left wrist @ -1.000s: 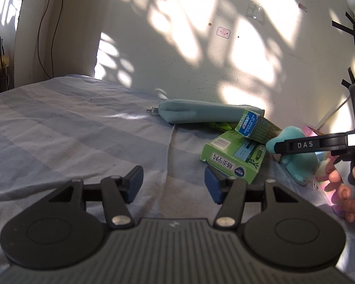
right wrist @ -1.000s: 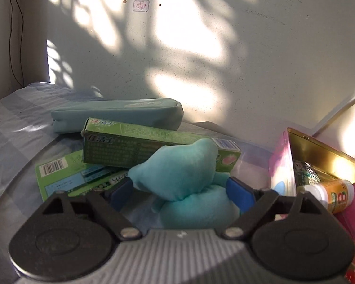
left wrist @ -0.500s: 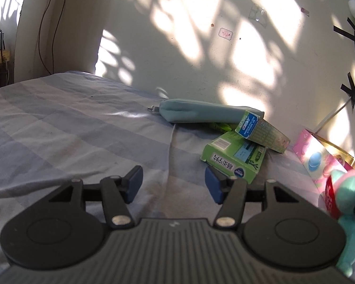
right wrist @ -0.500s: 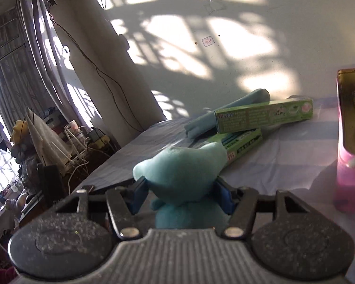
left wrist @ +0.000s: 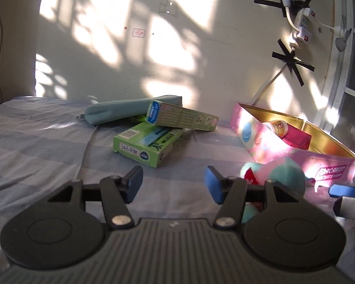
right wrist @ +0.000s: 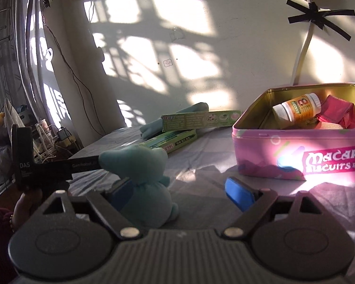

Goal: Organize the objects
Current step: 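Carry the teal plush toy into the pink tin and open the right gripper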

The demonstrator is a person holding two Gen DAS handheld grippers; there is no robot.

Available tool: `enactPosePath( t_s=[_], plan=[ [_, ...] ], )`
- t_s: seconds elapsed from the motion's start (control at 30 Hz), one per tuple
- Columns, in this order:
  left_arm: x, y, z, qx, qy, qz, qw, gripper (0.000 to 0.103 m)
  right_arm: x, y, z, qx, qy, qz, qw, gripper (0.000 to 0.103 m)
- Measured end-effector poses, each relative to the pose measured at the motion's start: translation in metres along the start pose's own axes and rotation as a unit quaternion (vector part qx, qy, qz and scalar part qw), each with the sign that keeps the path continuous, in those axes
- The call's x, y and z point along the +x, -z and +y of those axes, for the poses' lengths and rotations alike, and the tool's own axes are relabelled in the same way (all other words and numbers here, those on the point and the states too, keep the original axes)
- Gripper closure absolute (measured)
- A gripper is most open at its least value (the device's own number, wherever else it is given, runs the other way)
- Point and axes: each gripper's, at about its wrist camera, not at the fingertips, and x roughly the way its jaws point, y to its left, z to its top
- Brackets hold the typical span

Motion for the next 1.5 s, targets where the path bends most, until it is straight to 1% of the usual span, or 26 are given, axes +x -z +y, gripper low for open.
enactPosePath(
  t_s=[0.07,0.23,0.33,0.4,0.47,0.57,0.6,0.67,0.7,0.77,0.87,0.9,0.93,0.97,1.0,1.03,1.07,1.1,1.13,1.17,1.2,1.23,1.27,1.37,1.43,1.5],
  plan=[
    [0.003,0.001,-0.019,0.013,0.03,0.006,0.9994,0.043,-0.01,0.0,-0.001,0.003,0.002,-0.02,1.0,0.015],
    [0.011,-0.001,-0.061,0.039,0.092,0.007,0.995,0.043,-0.031,0.009,-0.014,0.018,0.038,-0.054,0.998,0.014],
    [0.017,-0.001,-0.083,0.058,0.128,0.022,0.9897,0.043,-0.041,0.014,-0.03,0.042,0.056,-0.058,0.996,0.014],
    [0.018,-0.002,-0.089,0.058,0.142,0.028,0.9878,0.043,-0.048,0.016,-0.039,0.056,0.07,-0.062,0.994,0.014],
    [0.014,-0.007,-0.083,0.036,0.145,0.025,0.9885,0.043,-0.052,0.017,-0.048,0.069,0.075,-0.064,0.993,0.014],
    [0.004,-0.013,-0.058,-0.023,0.141,0.029,0.9893,0.043,-0.054,0.017,-0.055,0.074,0.076,-0.063,0.992,0.014],
    [0.002,-0.014,-0.049,-0.046,0.14,0.038,0.9884,0.043,-0.053,0.016,-0.056,0.073,0.074,-0.062,0.993,0.014],
    [0.0,-0.011,-0.035,-0.082,0.142,0.059,0.9847,0.043,-0.049,0.014,-0.057,0.073,0.068,-0.06,0.993,0.014],
    [-0.002,-0.008,-0.031,-0.102,0.148,0.077,0.9807,0.043,-0.046,0.013,-0.058,0.075,0.065,-0.059,0.993,0.014],
    [-0.004,-0.001,-0.031,-0.117,0.168,0.098,0.9739,0.043,-0.035,0.009,-0.062,0.087,0.06,-0.051,0.993,0.017],
    [0.001,0.009,-0.042,-0.123,0.199,0.133,0.9631,0.043,-0.017,0.006,-0.071,0.121,0.049,-0.029,0.991,0.024],
    [0.005,0.011,-0.046,-0.124,0.205,0.143,0.9603,0.042,-0.011,0.006,-0.075,0.136,0.042,-0.021,0.99,0.026],
    [0.011,0.016,-0.049,-0.128,0.208,0.157,0.9568,0.04,-0.006,0.006,-0.078,0.151,0.036,-0.011,0.988,0.03],
    [0.016,0.019,-0.051,-0.132,0.207,0.165,0.9552,0.038,-0.001,0.008,-0.081,0.163,0.029,-0.002,0.986,0.032],
    [0.022,0.023,-0.053,-0.135,0.208,0.171,0.9537,0.037,0.002,0.01,-0.082,0.174,0.022,0.004,0.984,0.038],
    [0.027,0.027,-0.054,-0.139,0.21,0.177,0.9514,0.037,0.007,0.014,-0.085,0.189,0.01,0.015,0.982,0.053],
    [0.033,0.031,-0.055,-0.146,0.213,0.187,0.9479,0.039,0.012,0.018,-0.087,0.201,-0.005,0.027,0.979,0.062],
    [0.037,0.035,-0.055,-0.156,0.217,0.184,0.9461,0.043,0.014,0.023,-0.088,0.211,-0.015,0.028,0.977,0.064],
    [0.038,0.034,-0.057,-0.154,0.218,0.183,0.9461,0.048,0.011,0.024,-0.086,0.205,-0.012,0.021,0.978,0.069],
    [0.036,0.029,-0.058,-0.148,0.225,0.182,0.9458,0.05,0.008,0.023,-0.083,0.195,-0.01,0.016,0.981,0.07],
    [0.033,0.022,-0.06,-0.138,0.231,0.171,0.9478,0.051,0.003,0.021,-0.08,0.181,-0.005,0.005,0.983,0.07],
    [0.029,0.016,-0.063,-0.127,0.234,0.16,0.9503,0.051,-0.003,0.017,-0.076,0.166,-0.003,-0.01,0.986,0.071],
    [0.023,0.004,-0.068,-0.107,0.24,0.14,0.9547,0.051,-0.009,0.012,-0.073,0.155,-0.002,-0.026,0.988,0.071],
    [0.019,-0.027,-0.084,-0.062,0.25,0.095,0.9616,0.051,-0.025,-0.01,-0.07,0.143,-0.002,-0.078,0.987,0.071],
    [0.025,-0.044,-0.097,-0.04,0.247,0.072,0.9655,0.05,-0.028,-0.025,-0.073,0.138,0.006,-0.106,0.985,0.07],
    [0.038,-0.057,-0.109,-0.018,0.241,0.05,0.9689,0.05,-0.025,-0.043,-0.079,0.129,0.026,-0.133,0.982,0.07]
  ],
)
